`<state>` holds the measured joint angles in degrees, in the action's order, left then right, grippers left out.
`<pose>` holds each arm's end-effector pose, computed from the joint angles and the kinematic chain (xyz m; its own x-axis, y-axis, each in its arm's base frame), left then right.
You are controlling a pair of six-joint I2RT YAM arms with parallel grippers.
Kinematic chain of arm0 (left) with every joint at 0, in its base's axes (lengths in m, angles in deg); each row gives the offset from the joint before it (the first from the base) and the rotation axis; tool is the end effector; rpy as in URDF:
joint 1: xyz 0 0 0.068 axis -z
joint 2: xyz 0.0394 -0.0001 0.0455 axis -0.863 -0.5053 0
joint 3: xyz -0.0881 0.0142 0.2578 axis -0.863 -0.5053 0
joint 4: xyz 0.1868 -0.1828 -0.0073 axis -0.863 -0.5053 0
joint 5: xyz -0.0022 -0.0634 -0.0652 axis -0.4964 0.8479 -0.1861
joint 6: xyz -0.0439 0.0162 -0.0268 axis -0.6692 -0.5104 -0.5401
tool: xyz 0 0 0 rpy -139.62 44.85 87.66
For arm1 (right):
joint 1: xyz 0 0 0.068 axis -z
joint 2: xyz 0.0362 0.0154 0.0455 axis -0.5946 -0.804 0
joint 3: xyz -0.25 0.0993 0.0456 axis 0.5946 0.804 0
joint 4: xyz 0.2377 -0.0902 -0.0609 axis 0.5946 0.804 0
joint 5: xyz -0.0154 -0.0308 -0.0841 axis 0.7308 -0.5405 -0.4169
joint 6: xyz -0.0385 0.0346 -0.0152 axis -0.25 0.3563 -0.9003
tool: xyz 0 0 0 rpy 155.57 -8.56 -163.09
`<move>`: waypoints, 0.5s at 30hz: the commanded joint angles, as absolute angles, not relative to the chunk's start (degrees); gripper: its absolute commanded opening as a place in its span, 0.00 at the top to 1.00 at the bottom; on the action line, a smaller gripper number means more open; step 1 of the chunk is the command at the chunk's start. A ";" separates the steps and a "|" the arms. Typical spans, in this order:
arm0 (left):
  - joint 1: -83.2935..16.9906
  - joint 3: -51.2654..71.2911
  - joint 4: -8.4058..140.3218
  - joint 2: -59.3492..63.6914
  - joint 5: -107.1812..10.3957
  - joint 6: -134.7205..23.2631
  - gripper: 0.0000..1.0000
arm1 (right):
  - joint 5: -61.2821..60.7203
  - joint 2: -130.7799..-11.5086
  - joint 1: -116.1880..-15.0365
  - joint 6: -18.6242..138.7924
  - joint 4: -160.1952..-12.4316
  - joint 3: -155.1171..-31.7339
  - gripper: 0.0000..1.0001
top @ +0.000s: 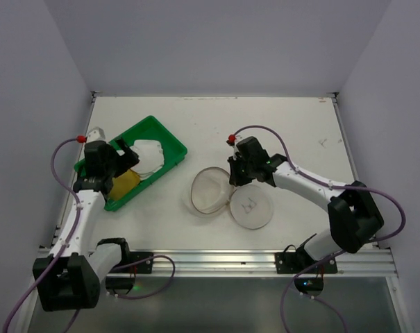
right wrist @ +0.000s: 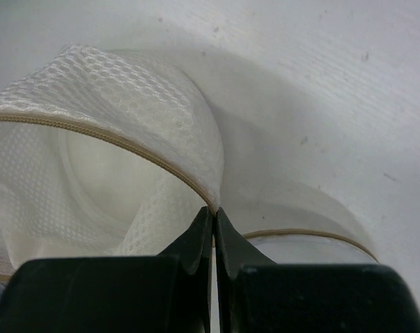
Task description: Unzip the laundry bag and remove the bra
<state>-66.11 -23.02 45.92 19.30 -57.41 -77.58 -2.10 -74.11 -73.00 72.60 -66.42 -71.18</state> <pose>0.2184 0.0252 0.2483 -0.4322 -0.6033 -0.6703 -0.4325 0.7909 -0.4329 0.2410 0.1829 0.2175 -0.8034 -0.1851 -0.5659 -0.3997 0.8721 0.2822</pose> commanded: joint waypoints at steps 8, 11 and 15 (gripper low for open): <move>-43.93 -26.64 51.45 23.17 -39.51 -73.59 0.06 | -1.78 -86.83 -76.12 61.53 -60.98 -88.28 0.83; -41.02 -28.14 53.04 23.70 -40.31 -75.78 0.09 | -4.04 -84.82 -75.86 64.94 -60.81 -89.33 0.66; -37.16 -30.33 54.97 20.99 -42.23 -79.03 0.15 | -7.83 -77.53 -73.41 72.32 -60.81 -83.13 0.50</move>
<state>-39.33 -28.97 50.69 22.25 -42.52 -76.18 -4.24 -84.98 -75.51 66.74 -61.89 -85.89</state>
